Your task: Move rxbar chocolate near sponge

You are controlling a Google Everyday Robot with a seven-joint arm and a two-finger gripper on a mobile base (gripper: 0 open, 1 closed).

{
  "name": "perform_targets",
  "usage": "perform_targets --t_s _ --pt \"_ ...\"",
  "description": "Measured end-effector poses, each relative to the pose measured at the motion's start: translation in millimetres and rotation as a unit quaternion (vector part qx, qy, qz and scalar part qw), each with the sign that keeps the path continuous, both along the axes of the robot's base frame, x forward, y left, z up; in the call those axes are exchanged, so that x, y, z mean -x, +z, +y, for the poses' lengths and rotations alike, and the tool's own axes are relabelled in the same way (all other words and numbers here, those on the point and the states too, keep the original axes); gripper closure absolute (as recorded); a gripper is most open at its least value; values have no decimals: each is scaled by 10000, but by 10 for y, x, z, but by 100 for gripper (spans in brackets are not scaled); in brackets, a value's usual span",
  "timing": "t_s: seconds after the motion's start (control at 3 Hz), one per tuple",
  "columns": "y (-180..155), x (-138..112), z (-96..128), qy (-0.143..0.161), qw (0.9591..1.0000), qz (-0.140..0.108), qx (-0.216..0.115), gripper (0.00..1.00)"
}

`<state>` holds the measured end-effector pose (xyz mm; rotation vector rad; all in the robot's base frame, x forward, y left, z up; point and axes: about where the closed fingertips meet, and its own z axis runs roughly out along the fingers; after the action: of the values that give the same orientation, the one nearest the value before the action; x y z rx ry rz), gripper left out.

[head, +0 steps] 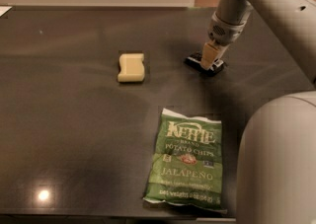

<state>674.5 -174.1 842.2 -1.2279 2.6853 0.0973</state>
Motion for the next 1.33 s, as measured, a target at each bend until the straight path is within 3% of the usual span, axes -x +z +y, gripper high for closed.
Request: perform_targets --t_s 0.33,0.67,1.0,1.33 --pt "91 33 316 458 9988 -35 -140 100" --pt "125 78 673 955 9952 -17 -225 100" --pt "114 145 982 1412 9897 36 -245 84" --pt "92 206 1211 1744 9844 83 -232 60"
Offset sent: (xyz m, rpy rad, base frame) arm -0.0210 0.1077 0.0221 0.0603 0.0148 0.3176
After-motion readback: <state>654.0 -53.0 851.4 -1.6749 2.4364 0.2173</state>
